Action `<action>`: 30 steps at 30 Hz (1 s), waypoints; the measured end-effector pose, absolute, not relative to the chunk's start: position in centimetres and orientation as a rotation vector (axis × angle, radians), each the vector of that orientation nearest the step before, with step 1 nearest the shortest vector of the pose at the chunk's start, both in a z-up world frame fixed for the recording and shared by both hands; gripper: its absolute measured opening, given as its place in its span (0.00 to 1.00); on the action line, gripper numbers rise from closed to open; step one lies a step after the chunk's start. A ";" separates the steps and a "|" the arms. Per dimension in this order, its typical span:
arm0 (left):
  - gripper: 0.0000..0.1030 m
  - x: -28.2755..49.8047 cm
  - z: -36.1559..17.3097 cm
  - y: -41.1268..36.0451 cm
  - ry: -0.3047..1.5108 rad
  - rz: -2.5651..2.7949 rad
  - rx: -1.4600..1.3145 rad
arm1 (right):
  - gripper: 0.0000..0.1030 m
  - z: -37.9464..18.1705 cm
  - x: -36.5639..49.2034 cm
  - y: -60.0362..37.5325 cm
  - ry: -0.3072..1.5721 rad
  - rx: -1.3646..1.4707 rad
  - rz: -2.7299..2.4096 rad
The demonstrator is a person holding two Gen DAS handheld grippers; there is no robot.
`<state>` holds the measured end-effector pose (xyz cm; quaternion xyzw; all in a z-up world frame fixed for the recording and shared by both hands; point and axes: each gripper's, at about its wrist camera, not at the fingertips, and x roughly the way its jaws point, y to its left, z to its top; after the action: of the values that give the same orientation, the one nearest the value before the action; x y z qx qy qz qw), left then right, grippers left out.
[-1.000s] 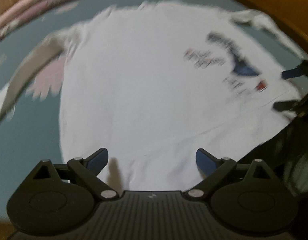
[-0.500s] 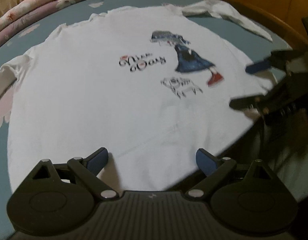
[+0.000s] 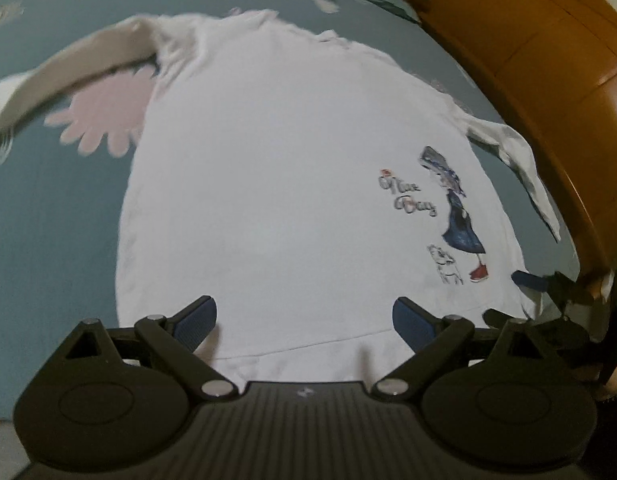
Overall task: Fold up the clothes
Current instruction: 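Hold both open grippers over the flat shirt hem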
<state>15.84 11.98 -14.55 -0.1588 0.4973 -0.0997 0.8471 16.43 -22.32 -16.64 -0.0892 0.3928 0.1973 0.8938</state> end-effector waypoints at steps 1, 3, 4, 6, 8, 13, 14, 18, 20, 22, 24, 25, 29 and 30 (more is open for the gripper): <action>0.92 15.7 -15.0 12.3 1.059 -0.193 -0.335 | 1.00 -16.7 16.3 -22.3 0.810 -0.185 0.408; 0.91 15.0 -15.8 12.9 1.073 -0.145 -0.320 | 1.00 -16.7 16.1 -22.4 0.804 -0.186 0.407; 0.92 14.8 -16.0 13.3 1.074 -0.129 -0.320 | 1.00 -16.7 16.1 -22.5 0.803 -0.188 0.411; 0.91 14.3 -15.5 14.3 1.075 -0.107 -0.363 | 1.00 -16.7 16.0 -22.6 0.799 -0.190 0.417; 0.91 14.0 -14.1 14.8 1.043 -0.091 -0.362 | 1.00 -16.8 15.8 -22.7 0.791 -0.192 0.421; 0.92 15.9 -9.7 13.7 0.902 -0.147 -0.342 | 1.00 -16.2 15.5 -22.7 0.797 -0.197 0.420; 0.92 16.5 -8.9 13.3 0.870 -0.168 -0.341 | 1.00 -15.9 15.3 -22.9 0.797 -0.192 0.421; 0.93 20.3 -7.8 10.1 0.802 -0.238 -0.267 | 1.00 -14.4 14.0 -24.1 0.742 -0.216 0.405; 0.93 22.4 -8.8 8.2 0.812 -0.261 -0.221 | 1.00 -13.7 13.6 -24.7 0.724 -0.233 0.388; 0.93 24.1 -10.5 6.9 0.836 -0.280 -0.193 | 1.00 -13.2 13.6 -25.2 0.713 -0.244 0.374; 0.93 25.5 -12.7 5.9 0.866 -0.286 -0.183 | 1.00 -12.9 13.9 -25.4 0.713 -0.244 0.364; 0.93 26.0 -13.8 5.5 0.882 -0.285 -0.183 | 1.00 -12.7 14.3 -25.4 0.717 -0.240 0.363; 0.95 25.9 -17.1 5.7 0.914 -0.288 -0.203 | 1.00 -12.7 16.8 -23.8 0.735 -0.221 0.392; 0.96 25.7 -17.2 5.8 0.898 -0.306 -0.199 | 1.00 -12.9 17.6 -23.3 0.737 -0.215 0.403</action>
<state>25.66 5.76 -17.24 -0.0956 0.4318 -0.1470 0.8847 17.55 -23.29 -12.91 -0.1041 0.3570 0.1954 0.9075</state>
